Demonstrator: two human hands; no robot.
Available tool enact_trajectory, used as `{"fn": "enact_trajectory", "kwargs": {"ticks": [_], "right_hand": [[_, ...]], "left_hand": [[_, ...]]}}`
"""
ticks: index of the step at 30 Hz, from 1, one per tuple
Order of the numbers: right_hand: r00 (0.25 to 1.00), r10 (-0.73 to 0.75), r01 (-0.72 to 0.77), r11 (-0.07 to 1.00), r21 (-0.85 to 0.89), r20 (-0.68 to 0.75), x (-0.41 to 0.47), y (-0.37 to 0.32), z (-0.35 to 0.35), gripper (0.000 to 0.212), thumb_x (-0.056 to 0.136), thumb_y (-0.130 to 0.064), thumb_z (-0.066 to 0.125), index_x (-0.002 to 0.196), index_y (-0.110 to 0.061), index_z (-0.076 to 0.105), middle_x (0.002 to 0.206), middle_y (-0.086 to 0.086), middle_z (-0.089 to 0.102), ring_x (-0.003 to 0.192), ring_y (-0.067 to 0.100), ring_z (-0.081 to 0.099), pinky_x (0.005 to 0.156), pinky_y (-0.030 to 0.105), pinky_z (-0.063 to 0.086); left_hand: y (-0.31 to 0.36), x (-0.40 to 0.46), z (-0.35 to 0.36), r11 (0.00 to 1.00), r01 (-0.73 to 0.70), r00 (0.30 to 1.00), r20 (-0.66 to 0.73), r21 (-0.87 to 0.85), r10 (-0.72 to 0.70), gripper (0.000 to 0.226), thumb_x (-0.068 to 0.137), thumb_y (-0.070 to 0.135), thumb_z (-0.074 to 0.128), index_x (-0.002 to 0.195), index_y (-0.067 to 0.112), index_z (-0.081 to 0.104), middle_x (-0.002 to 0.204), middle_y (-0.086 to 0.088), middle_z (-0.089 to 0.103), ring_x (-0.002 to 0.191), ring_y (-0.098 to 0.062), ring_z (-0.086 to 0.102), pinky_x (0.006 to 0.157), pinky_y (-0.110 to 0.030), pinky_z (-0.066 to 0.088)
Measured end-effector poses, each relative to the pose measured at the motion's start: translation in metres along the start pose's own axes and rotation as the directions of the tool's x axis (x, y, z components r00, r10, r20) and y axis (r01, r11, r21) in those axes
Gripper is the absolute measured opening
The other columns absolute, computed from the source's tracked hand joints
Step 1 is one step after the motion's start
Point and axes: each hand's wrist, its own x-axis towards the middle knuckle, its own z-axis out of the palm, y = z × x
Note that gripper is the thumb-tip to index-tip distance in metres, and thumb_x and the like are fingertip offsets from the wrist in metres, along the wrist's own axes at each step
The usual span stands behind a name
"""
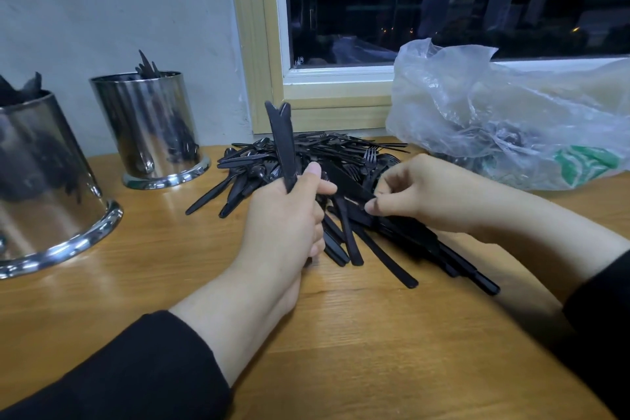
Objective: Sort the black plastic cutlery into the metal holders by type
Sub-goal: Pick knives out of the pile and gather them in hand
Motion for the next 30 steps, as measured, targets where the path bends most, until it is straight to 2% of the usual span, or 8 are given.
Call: {"fn": "enact_trajectory", "kwargs": {"ticks": [3,9,13,16,19,22,27,30], "right_hand": [[0.994,-0.114,0.112,0.973,0.203,-0.003,-0.003,-0.005,0.003,0.029,0.09,-0.029,0.074,0.074,-0.009,0.061,0.052,-0.01,0.05,0.046,0.005,0.041,0.049,0.016,0.033],[0.96,-0.272,0.259,0.951,0.171,0.063,-0.008,-0.014,0.013,0.03,0.093,-0.032,0.069,0.08,-0.006,0.066,0.058,0.0,0.058,0.054,0.006,0.046,0.054,0.017,0.037],[0.979,-0.195,0.185,0.972,-0.144,-0.059,0.002,0.001,0.01,0.04,0.093,-0.051,0.063,0.071,-0.017,0.064,0.058,-0.001,0.059,0.052,0.009,0.048,0.057,0.031,0.042],[0.979,-0.19,0.149,0.91,-0.387,-0.069,0.003,0.008,0.017,0.029,0.091,-0.055,0.062,0.087,-0.027,0.065,0.076,-0.009,0.065,0.071,0.008,0.059,0.069,0.033,0.052],[0.96,-0.281,0.255,0.865,-0.433,0.003,0.004,0.005,0.033,0.02,0.093,-0.052,0.059,0.103,-0.035,0.063,0.089,-0.014,0.058,0.083,0.011,0.056,0.078,0.038,0.053],[0.954,-0.296,0.278,0.823,-0.496,0.043,0.005,0.003,0.047,0.02,0.097,-0.049,0.053,0.109,-0.036,0.061,0.099,-0.012,0.055,0.096,0.016,0.057,0.082,0.036,0.051],[0.973,-0.23,0.203,0.827,-0.524,0.014,0.004,-0.001,0.044,0.014,0.093,-0.045,0.062,0.09,-0.032,0.059,0.089,-0.01,0.057,0.087,0.014,0.054,0.072,0.027,0.038],[0.987,-0.158,0.141,0.85,-0.507,0.011,0.002,-0.003,0.042,0.012,0.089,-0.039,0.067,0.084,-0.032,0.059,0.078,-0.011,0.058,0.078,0.009,0.052,0.067,0.025,0.038]], "left_hand": [[-0.001,0.0,0.001,1.0,0.008,0.999,0.044,0.02,-0.009,0.039,0.102,0.039,0.06,0.091,0.002,0.064,0.06,0.002,0.038,0.047,-0.012,0.031,0.042,-0.025,0.025],[0.0,-0.004,0.005,1.0,-0.02,0.993,0.12,0.011,0.019,0.027,0.101,0.032,0.062,0.088,0.008,0.066,0.059,0.002,0.041,0.05,-0.012,0.032,0.044,-0.025,0.026],[0.004,0.002,-0.001,0.997,-0.065,0.997,-0.026,0.029,0.066,0.034,0.105,0.038,0.055,0.084,0.012,0.062,0.057,-0.003,0.044,0.046,-0.014,0.039,0.043,-0.024,0.034],[0.006,0.006,-0.003,0.994,-0.099,0.99,-0.102,0.035,0.102,0.035,0.107,0.04,0.049,0.083,0.015,0.055,0.063,-0.007,0.058,0.054,-0.02,0.055,0.045,-0.026,0.045],[0.008,0.004,0.0,0.993,-0.116,0.989,-0.1,-0.026,0.113,0.029,0.109,0.036,0.046,0.094,0.012,0.051,0.054,0.0,0.047,0.044,-0.02,0.052,0.045,-0.029,0.047],[0.008,0.001,0.002,0.995,-0.098,0.99,-0.101,0.001,0.097,0.023,0.107,0.034,0.051,0.095,0.014,0.052,0.053,0.008,0.036,0.043,-0.012,0.034,0.042,-0.027,0.035],[0.004,0.003,0.002,0.998,-0.057,0.994,-0.093,-0.023,0.054,0.02,0.106,0.027,0.054,0.097,0.011,0.063,0.052,0.012,0.038,0.045,-0.008,0.032,0.041,-0.02,0.029],[0.003,0.005,0.001,0.998,-0.042,0.996,-0.085,-0.037,0.039,0.022,0.106,0.028,0.055,0.099,0.01,0.066,0.054,0.01,0.041,0.046,-0.009,0.033,0.042,-0.021,0.029]]}}
